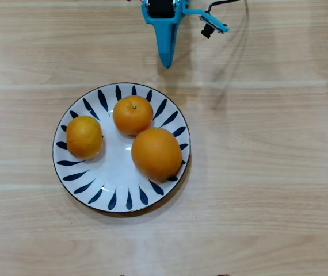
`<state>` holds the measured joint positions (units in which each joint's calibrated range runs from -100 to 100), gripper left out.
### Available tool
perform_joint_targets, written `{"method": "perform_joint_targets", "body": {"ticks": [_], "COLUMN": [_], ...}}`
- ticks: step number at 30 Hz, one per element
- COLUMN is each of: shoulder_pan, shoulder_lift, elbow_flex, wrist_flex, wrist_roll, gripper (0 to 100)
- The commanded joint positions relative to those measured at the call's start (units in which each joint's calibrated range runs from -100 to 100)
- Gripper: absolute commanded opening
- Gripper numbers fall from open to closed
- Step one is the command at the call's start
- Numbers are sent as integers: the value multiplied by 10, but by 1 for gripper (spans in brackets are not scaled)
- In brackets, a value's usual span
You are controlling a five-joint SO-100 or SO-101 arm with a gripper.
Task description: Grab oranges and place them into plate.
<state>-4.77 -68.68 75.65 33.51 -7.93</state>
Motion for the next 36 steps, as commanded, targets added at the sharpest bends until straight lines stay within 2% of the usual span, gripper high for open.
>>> {"method": "perform_joint_targets", "body": {"ticks": [1, 7, 15, 21, 36], "shoulder_pan": [-25, -61, -82, -89, -89], "shoulder_lift": [-142, -308, -309, -309, -309], "elbow_flex": [87, 190, 220, 196, 197], "wrist_flex": [67, 195, 231, 313, 313], "wrist_roll": [7, 8, 31, 26, 26], "gripper": [2, 2, 2, 2, 2]}}
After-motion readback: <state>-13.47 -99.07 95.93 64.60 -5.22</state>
